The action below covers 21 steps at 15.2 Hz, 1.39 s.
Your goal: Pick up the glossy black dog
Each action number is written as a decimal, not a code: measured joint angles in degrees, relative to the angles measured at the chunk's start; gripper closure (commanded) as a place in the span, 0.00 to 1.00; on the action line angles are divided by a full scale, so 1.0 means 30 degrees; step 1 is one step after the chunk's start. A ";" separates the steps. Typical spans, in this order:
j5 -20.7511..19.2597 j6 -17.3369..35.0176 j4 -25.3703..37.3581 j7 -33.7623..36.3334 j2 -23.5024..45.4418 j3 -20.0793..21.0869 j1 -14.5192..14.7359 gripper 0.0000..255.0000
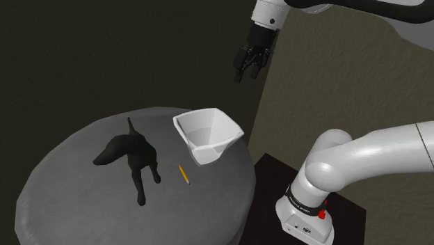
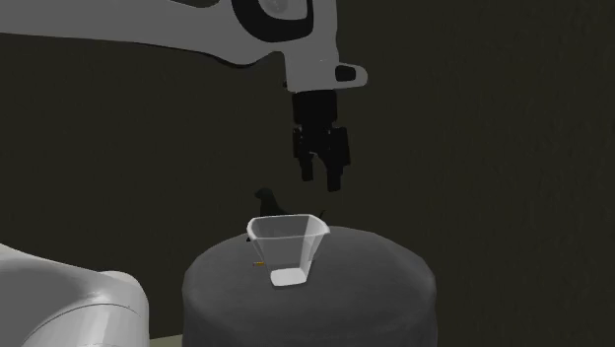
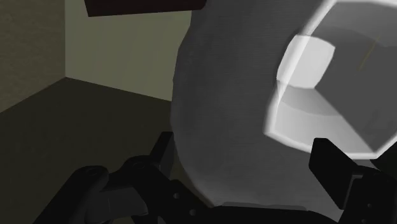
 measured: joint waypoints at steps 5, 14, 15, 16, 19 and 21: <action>0.0585 0.1010 0.0153 0.0717 0.1375 0.0866 0.0300 0.00; 0.1714 0.3792 0.1854 0.2830 0.6345 0.3374 0.1022 0.00; 0.1759 0.4030 0.2051 0.2975 0.6844 0.3558 0.1070 0.00; 0.1815 0.4226 0.2318 0.3239 0.7350 0.3825 0.1157 0.00; 0.1764 0.4813 0.3676 0.4053 0.9428 0.4623 0.1343 0.00; 0.1669 0.5247 0.4416 0.4628 1.0718 0.5143 0.1513 0.00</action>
